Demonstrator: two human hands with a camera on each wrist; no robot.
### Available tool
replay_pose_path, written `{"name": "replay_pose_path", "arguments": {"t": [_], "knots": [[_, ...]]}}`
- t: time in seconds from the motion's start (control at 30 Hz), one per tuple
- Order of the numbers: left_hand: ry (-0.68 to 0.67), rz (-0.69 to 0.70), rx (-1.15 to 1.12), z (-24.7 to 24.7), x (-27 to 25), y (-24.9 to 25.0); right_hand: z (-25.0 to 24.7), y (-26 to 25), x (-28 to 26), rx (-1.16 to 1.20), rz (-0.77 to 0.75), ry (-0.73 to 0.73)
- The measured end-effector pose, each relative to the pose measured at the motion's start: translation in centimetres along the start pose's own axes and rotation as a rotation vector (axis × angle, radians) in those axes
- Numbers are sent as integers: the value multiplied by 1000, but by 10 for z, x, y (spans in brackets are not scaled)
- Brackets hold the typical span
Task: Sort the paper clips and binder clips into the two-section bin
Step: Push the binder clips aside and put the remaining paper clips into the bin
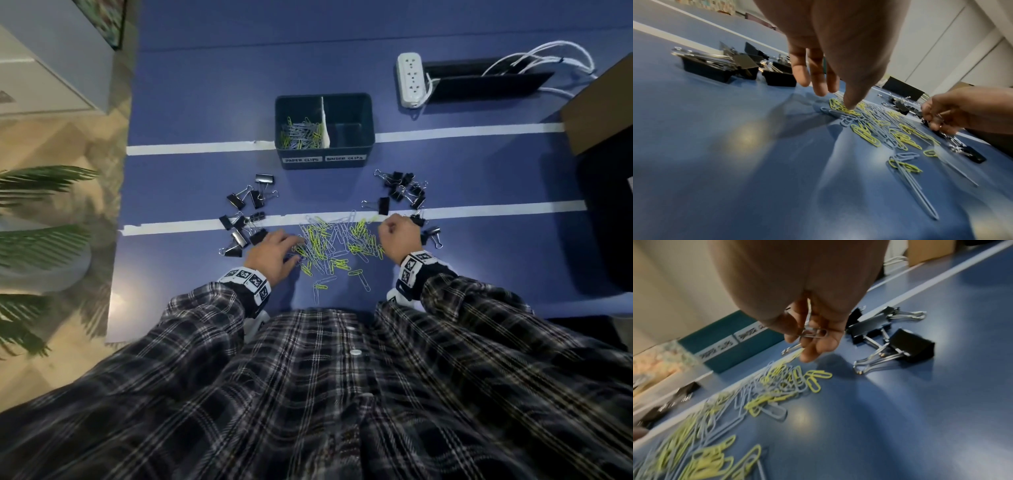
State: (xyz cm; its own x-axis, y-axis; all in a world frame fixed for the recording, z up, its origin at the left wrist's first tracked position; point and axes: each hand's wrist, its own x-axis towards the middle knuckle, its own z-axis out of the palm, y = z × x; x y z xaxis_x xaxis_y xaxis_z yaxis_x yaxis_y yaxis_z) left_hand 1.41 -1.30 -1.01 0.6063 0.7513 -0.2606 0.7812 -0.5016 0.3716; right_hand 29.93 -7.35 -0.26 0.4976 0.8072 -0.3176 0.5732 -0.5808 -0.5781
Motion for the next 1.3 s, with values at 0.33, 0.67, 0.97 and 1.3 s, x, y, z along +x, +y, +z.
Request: {"name": "replay_pose_path", "arguments": {"t": [0.33,0.67,0.97,1.3], "knots": [[-54,109,189,3,28,26,-3,13,-12,-280,-3,-163],[169,67,24,-25,22,21,21,-14,-12,-303,3,-129],[224,-170,-635,-45,19,14,13,-15,3,258,226,-140],[80,-640,-1503,-51,28,18,-8,-23,-4,850,634,-510]]}}
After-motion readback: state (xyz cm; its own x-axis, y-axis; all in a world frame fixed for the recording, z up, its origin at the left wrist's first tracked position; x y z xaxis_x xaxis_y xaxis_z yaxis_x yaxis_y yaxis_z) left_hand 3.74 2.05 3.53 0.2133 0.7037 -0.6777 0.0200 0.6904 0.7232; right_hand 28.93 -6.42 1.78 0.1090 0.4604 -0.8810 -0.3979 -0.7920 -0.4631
